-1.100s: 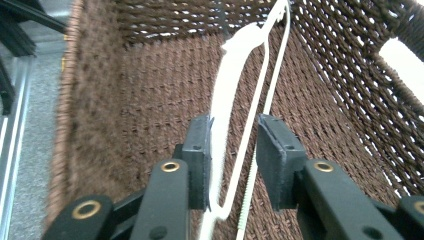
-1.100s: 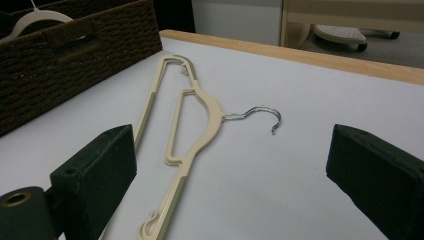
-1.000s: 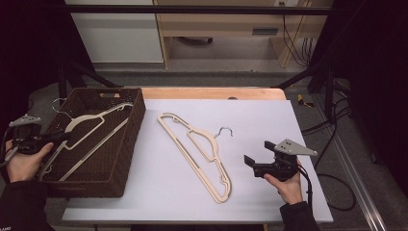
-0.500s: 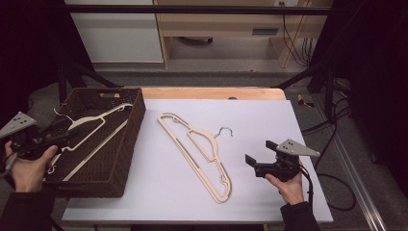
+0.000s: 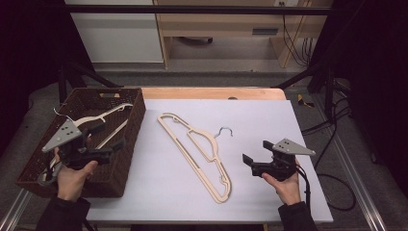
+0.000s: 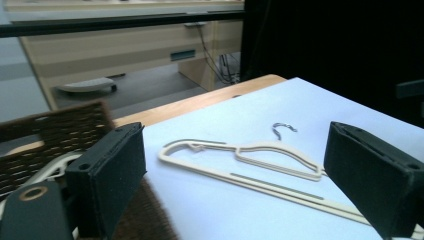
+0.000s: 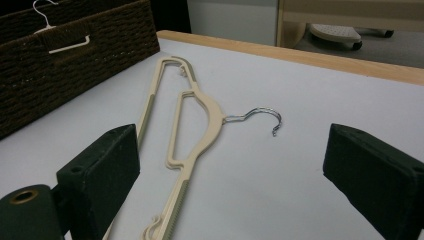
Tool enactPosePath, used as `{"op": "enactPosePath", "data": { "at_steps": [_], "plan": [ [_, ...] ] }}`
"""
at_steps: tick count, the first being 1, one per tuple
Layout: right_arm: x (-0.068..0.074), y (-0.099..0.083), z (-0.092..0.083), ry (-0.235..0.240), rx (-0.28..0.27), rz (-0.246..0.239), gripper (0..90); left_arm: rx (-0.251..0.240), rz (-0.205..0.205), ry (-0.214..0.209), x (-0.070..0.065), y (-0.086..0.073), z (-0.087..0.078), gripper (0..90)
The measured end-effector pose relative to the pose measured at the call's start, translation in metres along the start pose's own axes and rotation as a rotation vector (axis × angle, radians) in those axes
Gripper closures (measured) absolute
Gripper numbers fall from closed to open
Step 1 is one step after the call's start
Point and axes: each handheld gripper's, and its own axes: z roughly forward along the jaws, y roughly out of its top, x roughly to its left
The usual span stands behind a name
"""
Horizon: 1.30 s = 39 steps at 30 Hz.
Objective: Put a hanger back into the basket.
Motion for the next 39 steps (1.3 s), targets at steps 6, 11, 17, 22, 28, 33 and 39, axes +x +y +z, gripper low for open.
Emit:
{"op": "enactPosePath", "data": {
  "at_steps": [6, 11, 17, 22, 28, 33, 39],
  "plan": [
    [0.007, 0.002, 0.011, 0.002, 0.025, 0.001, 10.0, 0.017, 0.013, -0.043, -0.022, -0.005, 0.021, 8.2],
    [0.015, 0.003, 0.025, -0.004, 0.068, 0.003, 13.0, 0.036, 0.049, -0.068, -0.04, -0.01, 0.035, 7.5],
    [0.024, 0.0, 0.048, -0.021, 0.145, -0.004, 16.9, 0.057, 0.048, -0.096, -0.049, -0.018, 0.047, 7.4],
    [0.032, -0.01, 0.068, -0.031, 0.233, 0.005, 24.6, 0.068, 0.04, -0.109, -0.05, -0.025, 0.049, 7.9],
    [0.041, -0.025, 0.09, -0.035, 0.348, -0.011, 38.4, 0.066, 0.026, -0.103, -0.048, -0.03, 0.046, 8.2],
    [0.045, -0.034, 0.103, -0.04, 0.414, -0.01, 49.0, 0.063, 0.024, -0.101, -0.047, -0.031, 0.045, 8.6],
    [0.044, -0.042, 0.109, -0.036, 0.45, 0.015, 62.1, 0.067, 0.023, -0.109, -0.048, -0.032, 0.047, 8.8]
  ]
}}
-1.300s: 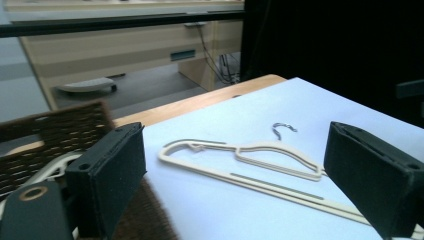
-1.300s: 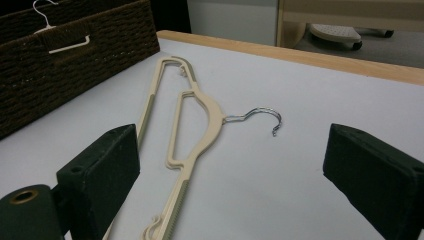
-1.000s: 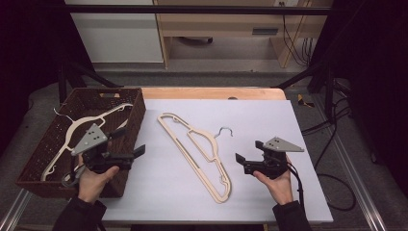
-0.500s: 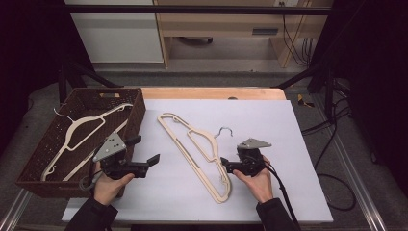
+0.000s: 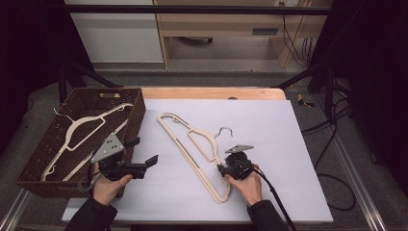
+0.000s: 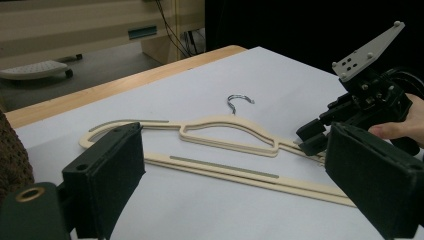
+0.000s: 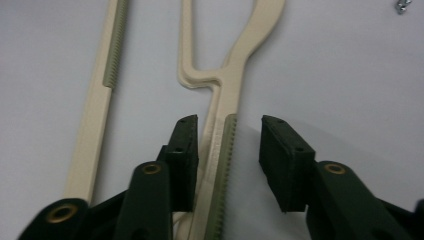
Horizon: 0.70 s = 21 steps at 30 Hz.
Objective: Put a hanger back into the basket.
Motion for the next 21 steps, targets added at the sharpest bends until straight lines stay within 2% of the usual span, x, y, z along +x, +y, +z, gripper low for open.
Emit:
{"op": "enactPosePath", "data": {
  "at_steps": [3, 7, 8, 9, 10, 16, 21],
  "plan": [
    [0.0019, 0.0, 0.0005, 0.027, 0.016, 0.017, 70.3, 0.004, 0.0, 0.0, 0.0001, -0.0004, 0.0007, 8.9],
    [0.0035, 0.0003, 0.001, 0.015, 0.025, 0.029, 73.5, 0.006, -0.004, 0.0, 0.0004, -0.0007, 0.0009, 9.0],
    [0.0032, 0.0004, 0.0008, 0.012, 0.027, 0.046, 75.8, 0.006, -0.003, 0.0, 0.0004, -0.0007, 0.0008, 9.1],
    [0.0031, 0.0007, 0.0006, 0.031, 0.021, 0.072, 77.2, 0.005, -0.003, 0.001, 0.0004, -0.0006, 0.0008, 9.2],
    [0.0011, 0.0006, 0.0008, 0.016, 0.025, 0.068, 77.6, 0.005, -0.004, 0.001, 0.0005, -0.0006, 0.0008, 9.2],
    [-0.0004, 0.0015, -0.0005, 0.032, 0.03, 0.112, 78.5, 0.008, -0.004, 0.001, 0.0007, -0.0009, 0.0011, 9.4],
    [-0.0016, 0.0025, -0.0043, 0.025, 0.008, 0.128, 79.4, 0.004, -0.002, -0.001, -0.0006, -0.0009, 0.0019, 9.5]
  ]
}}
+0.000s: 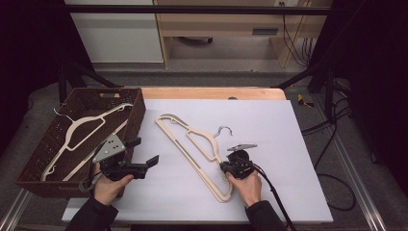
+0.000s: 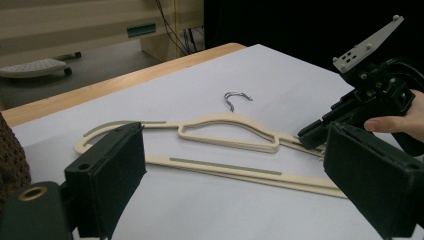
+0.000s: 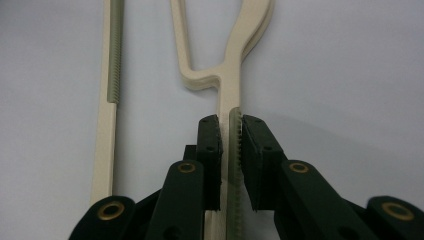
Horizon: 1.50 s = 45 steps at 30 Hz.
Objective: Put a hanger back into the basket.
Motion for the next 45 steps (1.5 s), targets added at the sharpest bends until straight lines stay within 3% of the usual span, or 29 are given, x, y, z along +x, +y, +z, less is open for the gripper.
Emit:
{"op": "enactPosePath", "data": {
  "at_steps": [9, 15, 24, 31, 39, 45],
  "plan": [
    [-0.002, 0.002, -0.009, -0.015, -0.059, -0.01, 79.9, 0.012, 0.006, -0.012, -0.004, 0.002, 0.006, 9.8],
    [-0.003, 0.003, -0.018, -0.013, -0.108, -0.034, 80.3, 0.037, 0.009, -0.033, -0.01, 0.011, 0.023, 9.8],
    [-0.002, 0.005, -0.029, 0.037, -0.151, -0.043, 82.2, 0.072, -0.003, -0.058, -0.017, 0.033, 0.075, 10.0],
    [-0.003, 0.006, -0.033, 0.08, -0.159, -0.038, 82.7, 0.094, -0.034, -0.07, -0.011, 0.041, 0.113, 11.6],
    [-0.002, 0.005, -0.033, 0.084, -0.162, -0.042, 82.7, 0.148, 0.004, -0.054, -0.007, 0.048, 0.154, 16.9],
    [-0.001, 0.005, -0.033, 0.086, -0.167, -0.039, 82.7, 0.182, 0.011, -0.058, -0.003, 0.048, 0.183, 23.8]
  ]
}}
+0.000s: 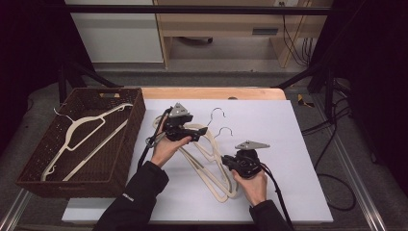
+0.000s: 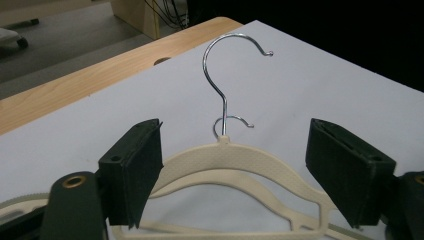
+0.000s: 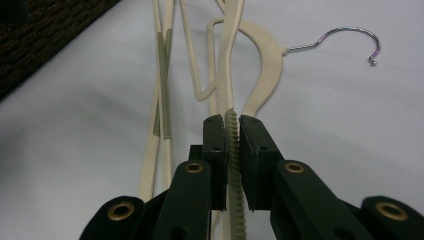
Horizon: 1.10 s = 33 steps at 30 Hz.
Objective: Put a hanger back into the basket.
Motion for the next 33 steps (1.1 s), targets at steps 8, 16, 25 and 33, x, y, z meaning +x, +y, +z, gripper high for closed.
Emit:
{"op": "enactPosePath", "data": {
  "at_steps": [8, 16, 25, 33],
  "plan": [
    [0.0, 0.0, 0.0, 0.0, 0.002, -0.008, 82.7, 0.026, 0.015, -0.007, 0.006, 0.002, 0.027, 42.3],
    [0.001, 0.0, -0.001, 0.006, 0.001, -0.002, 82.7, 0.047, 0.047, -0.021, 0.006, 0.001, 0.042, 55.7],
    [0.001, 0.0, -0.001, 0.014, -0.001, -0.009, 82.8, 0.067, 0.054, -0.025, 0.006, 0.001, 0.051, 75.1],
    [0.001, 0.0, -0.001, 0.027, 0.0, -0.016, 82.4, 0.076, 0.086, -0.016, 0.001, 0.002, 0.046, 82.8]
  ]
}}
